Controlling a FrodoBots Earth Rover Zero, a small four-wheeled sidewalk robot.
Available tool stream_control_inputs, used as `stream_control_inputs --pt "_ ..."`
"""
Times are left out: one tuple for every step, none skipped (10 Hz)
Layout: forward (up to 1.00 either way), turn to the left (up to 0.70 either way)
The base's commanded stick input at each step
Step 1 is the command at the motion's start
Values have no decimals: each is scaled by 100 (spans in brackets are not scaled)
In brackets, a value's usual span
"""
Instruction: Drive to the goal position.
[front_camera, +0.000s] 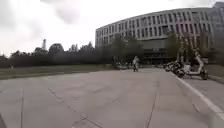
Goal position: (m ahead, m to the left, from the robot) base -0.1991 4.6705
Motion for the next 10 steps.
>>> stream_control_inputs --pt "70 35" --pt "70 35" --pt "70 35" --pt "70 35" --pt "70 35" --pt "70 35" --pt "70 35" --pt "70 35" --pt "70 24" --pt "57 0"
